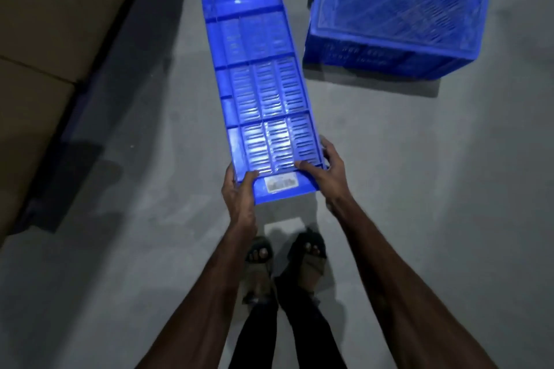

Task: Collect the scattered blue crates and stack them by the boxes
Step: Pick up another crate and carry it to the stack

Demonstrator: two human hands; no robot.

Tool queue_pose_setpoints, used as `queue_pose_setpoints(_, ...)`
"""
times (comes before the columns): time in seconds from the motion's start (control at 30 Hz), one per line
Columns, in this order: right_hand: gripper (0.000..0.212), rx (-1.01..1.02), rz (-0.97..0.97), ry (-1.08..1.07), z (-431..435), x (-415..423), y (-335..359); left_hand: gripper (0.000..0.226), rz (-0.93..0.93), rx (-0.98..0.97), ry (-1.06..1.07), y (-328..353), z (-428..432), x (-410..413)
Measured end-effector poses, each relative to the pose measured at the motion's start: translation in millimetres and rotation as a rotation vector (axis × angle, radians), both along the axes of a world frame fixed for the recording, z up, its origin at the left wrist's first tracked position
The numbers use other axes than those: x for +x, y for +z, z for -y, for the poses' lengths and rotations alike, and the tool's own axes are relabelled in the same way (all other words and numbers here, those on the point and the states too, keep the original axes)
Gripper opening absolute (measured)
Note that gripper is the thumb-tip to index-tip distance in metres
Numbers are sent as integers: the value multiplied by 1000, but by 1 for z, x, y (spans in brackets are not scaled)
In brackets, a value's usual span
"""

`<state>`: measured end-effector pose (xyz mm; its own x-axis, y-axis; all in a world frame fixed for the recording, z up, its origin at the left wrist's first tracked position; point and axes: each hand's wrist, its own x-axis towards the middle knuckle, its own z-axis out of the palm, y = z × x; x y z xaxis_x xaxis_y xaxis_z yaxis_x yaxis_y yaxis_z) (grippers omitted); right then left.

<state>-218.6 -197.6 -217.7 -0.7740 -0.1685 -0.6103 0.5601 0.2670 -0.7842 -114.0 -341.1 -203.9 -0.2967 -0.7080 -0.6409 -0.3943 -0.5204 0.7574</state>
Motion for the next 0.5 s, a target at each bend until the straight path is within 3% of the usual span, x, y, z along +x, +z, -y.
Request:
queue_pose_setpoints(0.23, 77, 23, -42, 79, -18, 14, -36, 55, -23, 88, -30, -42, -18, 25)
queue_pose_setpoints(0.4, 82, 17, -23, 139, -22, 16, -39, 65, -28, 185, -248, -51, -13, 32)
queue_pose_setpoints(0.5, 79, 87, -31, 7, -17, 23, -29, 67, 53, 215, -310, -41, 10, 25)
